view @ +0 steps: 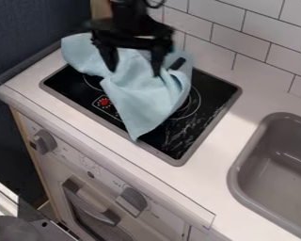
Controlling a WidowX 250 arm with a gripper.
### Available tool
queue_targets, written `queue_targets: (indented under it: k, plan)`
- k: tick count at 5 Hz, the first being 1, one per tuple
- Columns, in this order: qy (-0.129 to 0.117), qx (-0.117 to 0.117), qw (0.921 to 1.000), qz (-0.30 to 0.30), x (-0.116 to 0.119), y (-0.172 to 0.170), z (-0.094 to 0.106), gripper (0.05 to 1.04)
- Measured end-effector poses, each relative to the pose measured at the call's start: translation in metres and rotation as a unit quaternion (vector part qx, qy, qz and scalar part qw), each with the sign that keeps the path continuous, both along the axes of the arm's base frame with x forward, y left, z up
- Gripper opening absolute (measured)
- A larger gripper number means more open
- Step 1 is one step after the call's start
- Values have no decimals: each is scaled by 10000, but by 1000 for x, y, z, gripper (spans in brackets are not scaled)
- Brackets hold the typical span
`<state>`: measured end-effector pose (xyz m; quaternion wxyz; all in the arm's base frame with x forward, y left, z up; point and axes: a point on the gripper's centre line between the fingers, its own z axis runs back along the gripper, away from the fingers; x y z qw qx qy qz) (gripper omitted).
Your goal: Move the cloth from right to left
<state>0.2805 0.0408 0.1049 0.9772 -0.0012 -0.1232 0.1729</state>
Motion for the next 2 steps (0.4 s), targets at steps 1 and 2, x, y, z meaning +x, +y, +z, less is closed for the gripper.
queue_targets:
  k: [1, 2]
  plan:
    - [140, -288, 9988, -381, -11, -21, -9, 1000]
    - [75, -183, 9976, -670, -15, -40, -4, 1000]
